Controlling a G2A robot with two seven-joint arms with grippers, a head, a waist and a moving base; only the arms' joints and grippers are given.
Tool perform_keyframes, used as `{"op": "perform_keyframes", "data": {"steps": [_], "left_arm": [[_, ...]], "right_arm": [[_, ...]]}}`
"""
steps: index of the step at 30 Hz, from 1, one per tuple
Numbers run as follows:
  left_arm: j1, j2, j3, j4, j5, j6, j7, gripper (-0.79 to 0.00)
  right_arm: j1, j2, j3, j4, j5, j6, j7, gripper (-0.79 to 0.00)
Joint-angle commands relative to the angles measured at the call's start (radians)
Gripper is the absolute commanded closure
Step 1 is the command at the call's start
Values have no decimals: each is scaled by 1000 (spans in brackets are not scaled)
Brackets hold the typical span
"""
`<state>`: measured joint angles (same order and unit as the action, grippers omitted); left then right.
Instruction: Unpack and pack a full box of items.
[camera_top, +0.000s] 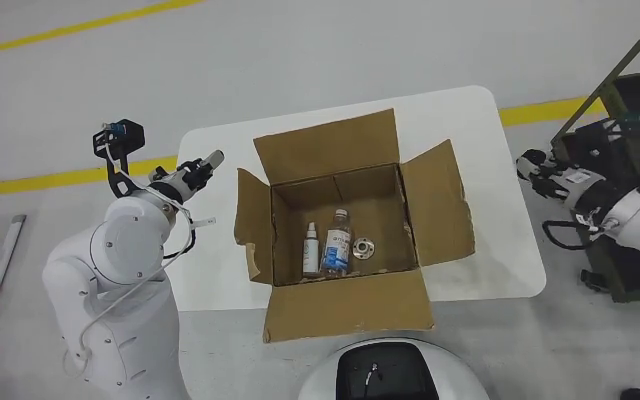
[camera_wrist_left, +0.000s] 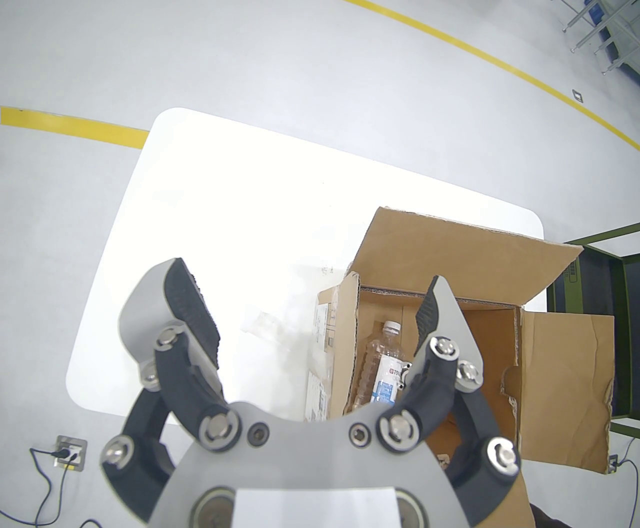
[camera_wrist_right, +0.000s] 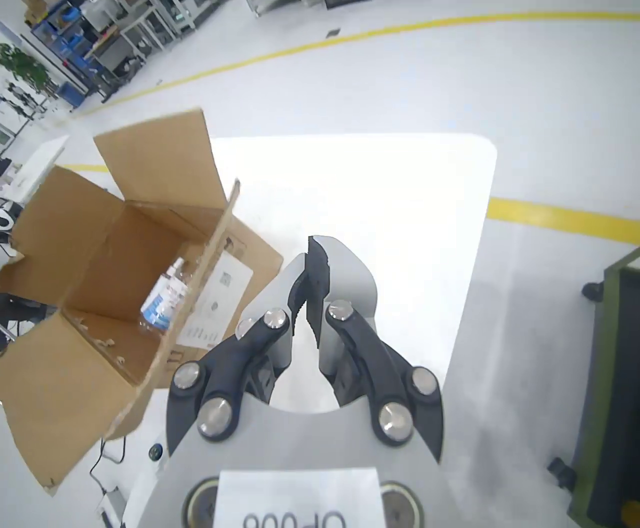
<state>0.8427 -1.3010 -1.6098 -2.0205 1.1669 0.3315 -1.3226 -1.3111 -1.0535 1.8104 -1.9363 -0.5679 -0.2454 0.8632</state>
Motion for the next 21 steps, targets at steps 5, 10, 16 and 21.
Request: {"op": "perform_keyframes", "data": {"steps": [5,10,16,21], "left_arm": [[0,0,0,0,0,0,0,-785],[0,0,0,0,0,0,0,-785],[0,0,0,0,0,0,0,-785],[0,0,0,0,0,0,0,-785]], "right_arm": [[3,-7,-134,80,77,-40,-14,0],[82,-16,-257,147,153,-79,-23,0],[134,-18,-332,120,205,-123,6,0],[168,-19,-411,101,188,-136,55,0]]}}
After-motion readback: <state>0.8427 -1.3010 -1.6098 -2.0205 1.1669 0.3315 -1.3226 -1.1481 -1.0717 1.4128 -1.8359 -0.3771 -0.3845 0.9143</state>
